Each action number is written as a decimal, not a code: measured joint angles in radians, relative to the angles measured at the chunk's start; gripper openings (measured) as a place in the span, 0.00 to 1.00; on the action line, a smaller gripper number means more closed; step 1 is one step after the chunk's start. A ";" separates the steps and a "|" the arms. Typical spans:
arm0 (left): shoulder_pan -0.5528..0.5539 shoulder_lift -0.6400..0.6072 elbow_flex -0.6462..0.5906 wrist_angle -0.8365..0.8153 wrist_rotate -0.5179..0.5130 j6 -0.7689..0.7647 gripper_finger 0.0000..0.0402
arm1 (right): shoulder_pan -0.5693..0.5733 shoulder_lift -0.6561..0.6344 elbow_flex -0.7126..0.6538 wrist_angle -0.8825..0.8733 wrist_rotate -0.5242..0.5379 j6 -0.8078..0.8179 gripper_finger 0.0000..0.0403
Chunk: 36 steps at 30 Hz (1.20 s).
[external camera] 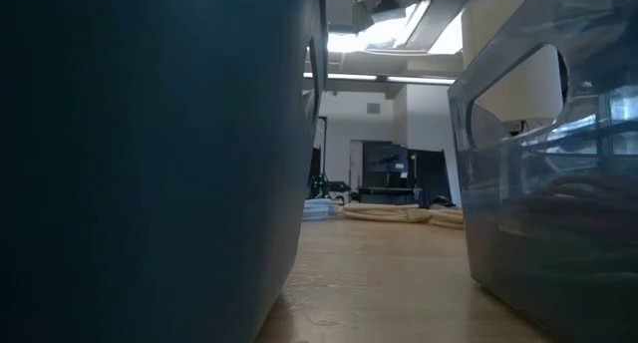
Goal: Pick & Place USB Port
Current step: Put the white charger cable into the black bin
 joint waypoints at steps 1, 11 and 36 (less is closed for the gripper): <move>0.000 -0.004 0.000 -0.018 0.001 0.000 0.53 | 0.016 0.019 -0.001 0.007 0.011 0.020 0.00; 0.000 -0.018 0.000 -0.083 0.000 0.055 0.54 | 0.096 0.254 -0.001 0.015 0.054 0.130 0.00; 0.000 -0.023 0.000 -0.075 -0.020 0.113 0.54 | 0.046 0.489 -0.001 0.077 -0.091 0.069 0.00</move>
